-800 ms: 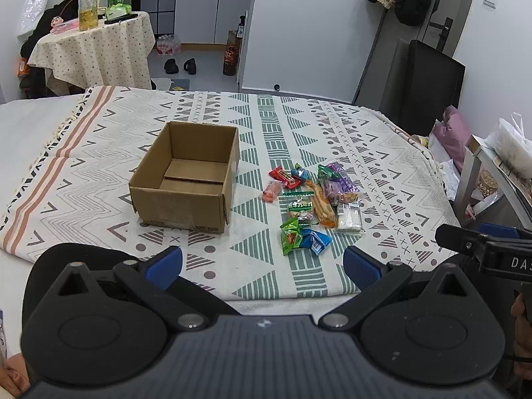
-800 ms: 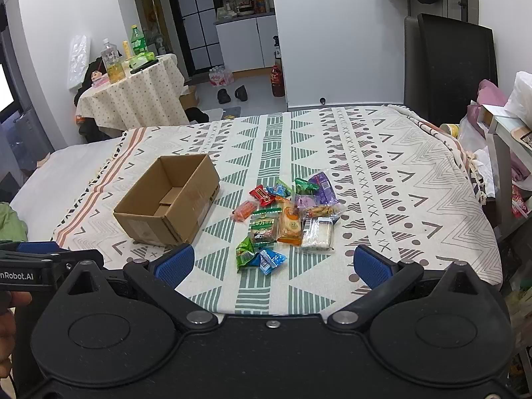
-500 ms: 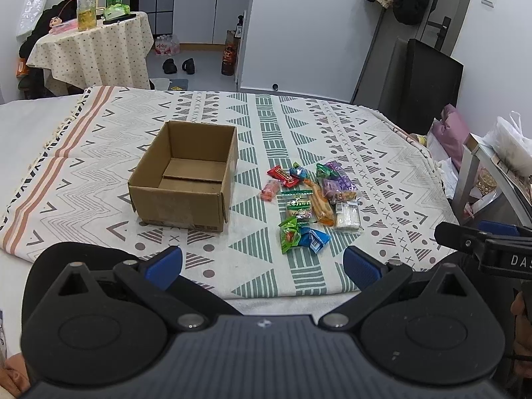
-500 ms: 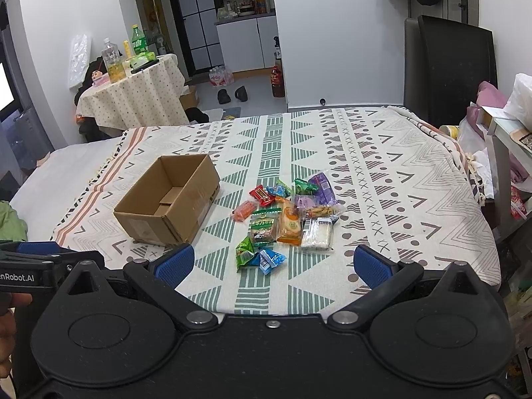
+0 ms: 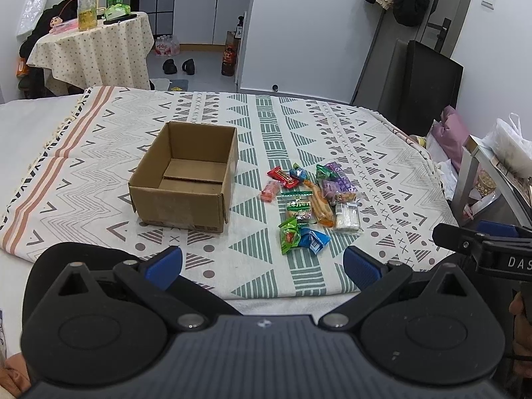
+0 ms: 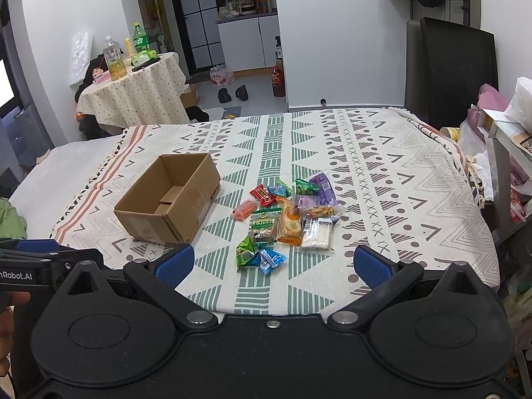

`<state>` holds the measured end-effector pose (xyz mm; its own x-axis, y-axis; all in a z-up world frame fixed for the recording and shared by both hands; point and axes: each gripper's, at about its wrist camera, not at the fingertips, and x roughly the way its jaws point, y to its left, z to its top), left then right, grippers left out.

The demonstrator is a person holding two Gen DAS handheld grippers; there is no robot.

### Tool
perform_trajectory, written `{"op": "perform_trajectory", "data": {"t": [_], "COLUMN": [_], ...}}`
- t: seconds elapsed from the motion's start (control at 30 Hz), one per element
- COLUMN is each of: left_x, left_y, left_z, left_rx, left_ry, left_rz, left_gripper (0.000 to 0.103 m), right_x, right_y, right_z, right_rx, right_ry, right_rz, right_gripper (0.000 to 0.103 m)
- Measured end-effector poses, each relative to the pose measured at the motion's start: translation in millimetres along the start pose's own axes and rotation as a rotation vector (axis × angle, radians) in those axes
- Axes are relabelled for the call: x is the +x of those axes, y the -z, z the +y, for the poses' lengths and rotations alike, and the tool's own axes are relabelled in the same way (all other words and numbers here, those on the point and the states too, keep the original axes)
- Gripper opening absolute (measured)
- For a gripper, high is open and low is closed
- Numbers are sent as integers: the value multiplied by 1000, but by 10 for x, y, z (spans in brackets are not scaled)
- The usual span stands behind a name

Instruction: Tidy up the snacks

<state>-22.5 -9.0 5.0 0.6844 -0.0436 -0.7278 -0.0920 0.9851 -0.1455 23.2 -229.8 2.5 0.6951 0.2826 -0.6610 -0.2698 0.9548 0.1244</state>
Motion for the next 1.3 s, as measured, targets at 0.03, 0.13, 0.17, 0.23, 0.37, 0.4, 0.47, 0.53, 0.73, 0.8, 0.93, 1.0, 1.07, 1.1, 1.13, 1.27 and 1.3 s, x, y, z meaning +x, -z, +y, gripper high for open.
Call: {"op": "perform_trajectory", "data": {"t": [0.03, 0.13, 0.17, 0.23, 0.37, 0.4, 0.47, 0.53, 0.73, 0.8, 0.93, 1.0, 1.07, 1.1, 1.13, 1.27, 1.3], "left_x": [1, 2, 1, 3, 43, 56, 80, 110, 245, 295, 443, 537, 634, 684, 733, 925, 965], "left_y": [1, 1, 0, 0, -25, -40, -59, -77, -137, -156, -196, -221, -240, -249, -255, -258, -255], "left_z": [1, -7, -11, -18, -40, -42, -51, -53, -44, -42, -58, -76, -93, -98, -105, -116, -118], "left_rx": [0, 0, -1, -1, -2, -2, 4, 4, -15, -25, -41, -49, -55, -58, -60, -71, -74], "left_ry": [0, 0, 1, 3, 5, 6, 8, 10, 11, 29, 51, 55, 63, 67, 68, 67, 68], "left_rz": [-1, 0, 1, 3, 11, 14, 17, 19, 35, 38, 53, 65, 79, 84, 91, 110, 113], "left_gripper": [102, 102, 102, 102, 102, 102, 102, 102, 102, 102, 102, 102, 102, 100, 100, 100, 98], "right_x": [1, 7, 17, 32, 69, 82, 109, 143, 273, 339, 481, 566, 646, 685, 731, 894, 937], "right_y": [1, 3, 1, 3, -19, -29, -44, -57, -62, -56, -44, -49, -51, -50, -51, -31, -26], "right_z": [1, 4, 5, 7, 1, -8, -16, -26, -92, -132, -198, -242, -292, -324, -371, -481, -497], "right_rx": [0, 0, 1, -1, -3, -3, -2, -2, 6, 14, 13, 27, 47, 60, 78, 127, 132], "right_ry": [-1, -1, -2, -2, -3, -3, -2, -4, -10, -9, -26, -23, -23, -26, -33, -59, -66], "right_rz": [0, 2, 5, 9, 18, 21, 26, 32, 53, 64, 92, 108, 117, 120, 124, 141, 150], "right_gripper": [103, 103, 103, 103, 103, 103, 103, 103, 103, 103, 103, 103, 103, 103, 103, 99, 96]}}
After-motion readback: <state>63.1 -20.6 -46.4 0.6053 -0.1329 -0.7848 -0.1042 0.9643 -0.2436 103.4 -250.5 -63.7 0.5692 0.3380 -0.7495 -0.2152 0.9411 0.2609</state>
